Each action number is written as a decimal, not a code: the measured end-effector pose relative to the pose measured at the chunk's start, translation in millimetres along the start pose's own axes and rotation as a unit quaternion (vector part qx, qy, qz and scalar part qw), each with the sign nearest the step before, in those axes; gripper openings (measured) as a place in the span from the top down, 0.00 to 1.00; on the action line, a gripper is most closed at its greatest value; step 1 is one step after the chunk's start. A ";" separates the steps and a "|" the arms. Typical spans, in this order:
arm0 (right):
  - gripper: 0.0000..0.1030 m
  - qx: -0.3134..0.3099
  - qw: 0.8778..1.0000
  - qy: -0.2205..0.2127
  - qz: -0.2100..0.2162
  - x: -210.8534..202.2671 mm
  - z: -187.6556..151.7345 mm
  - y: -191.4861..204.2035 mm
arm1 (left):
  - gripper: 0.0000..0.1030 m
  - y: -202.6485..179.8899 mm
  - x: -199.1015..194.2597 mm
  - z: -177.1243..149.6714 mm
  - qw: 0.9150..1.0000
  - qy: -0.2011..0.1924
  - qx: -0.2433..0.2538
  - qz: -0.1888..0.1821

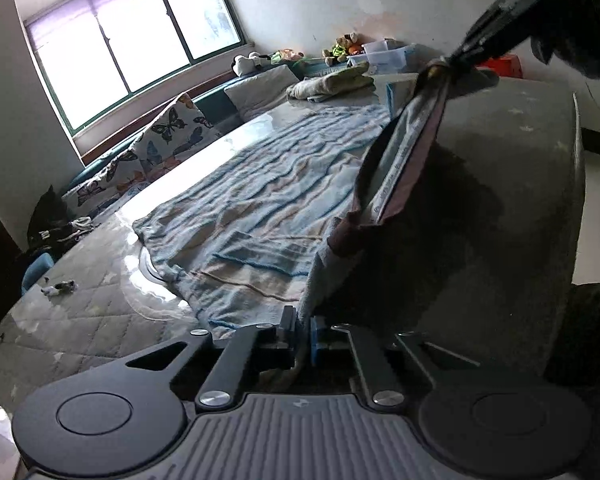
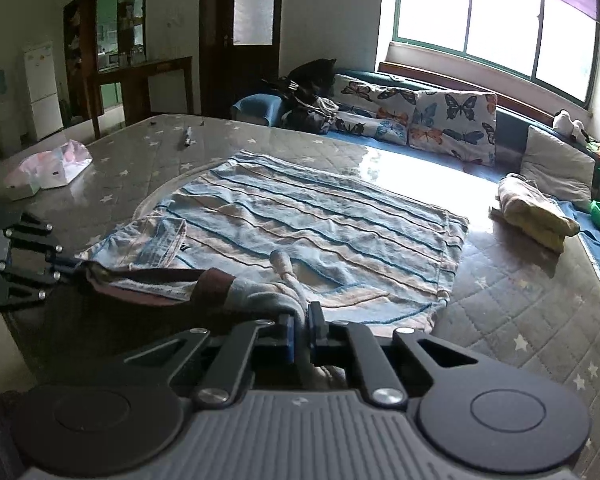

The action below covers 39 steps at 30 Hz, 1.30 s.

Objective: Fold clothes

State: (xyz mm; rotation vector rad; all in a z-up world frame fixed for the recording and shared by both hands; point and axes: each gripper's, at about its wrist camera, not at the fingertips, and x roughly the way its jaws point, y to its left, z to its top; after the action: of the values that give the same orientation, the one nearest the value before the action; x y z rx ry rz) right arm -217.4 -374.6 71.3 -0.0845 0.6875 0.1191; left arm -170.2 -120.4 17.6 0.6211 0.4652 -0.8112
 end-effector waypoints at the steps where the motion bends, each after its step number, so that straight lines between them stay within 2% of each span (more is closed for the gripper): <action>1: 0.95 -0.002 1.000 0.000 0.004 -4.4 -1.4 2.1 | 0.94 0.6 -6.5 0.3 1.000 0.000 0.002 -0.002; 9: 0.95 -0.024 0.998 0.023 0.053 -44.0 -17.5 23.7 | 0.94 3.5 -67.8 4.2 0.999 -0.006 0.041 -0.013; 15: 0.95 -0.043 0.998 0.005 0.039 -37.1 1.5 16.5 | 0.94 23.8 -54.8 27.5 0.998 -0.034 0.044 0.030; 19: 0.95 -0.050 0.998 0.001 0.032 -22.8 26.4 -0.3 | 0.94 45.8 -34.1 48.6 0.997 -0.048 0.037 0.056; 24: 0.95 -0.057 0.998 0.008 0.030 8.4 58.5 -25.6 | 0.93 76.2 -1.9 71.0 0.996 -0.053 0.032 0.062; 31: 0.95 -0.056 0.998 0.033 0.028 71.2 97.8 -62.3 | 0.93 117.9 62.0 100.1 0.998 -0.023 0.028 0.052; 35: 0.95 -0.038 0.998 0.051 0.029 109.5 107.7 -84.5 | 0.93 137.9 105.0 109.4 0.998 0.003 0.040 0.046; 39: 0.95 -0.017 0.997 0.067 0.028 146.0 110.8 -103.4 | 0.93 158.1 149.1 114.2 0.999 0.032 0.030 0.028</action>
State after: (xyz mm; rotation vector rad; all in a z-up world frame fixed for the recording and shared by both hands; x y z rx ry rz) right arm -21.7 -452.0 67.6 -0.1063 0.8222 0.1808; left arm 60.6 -190.6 63.4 0.7145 0.4815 -0.7555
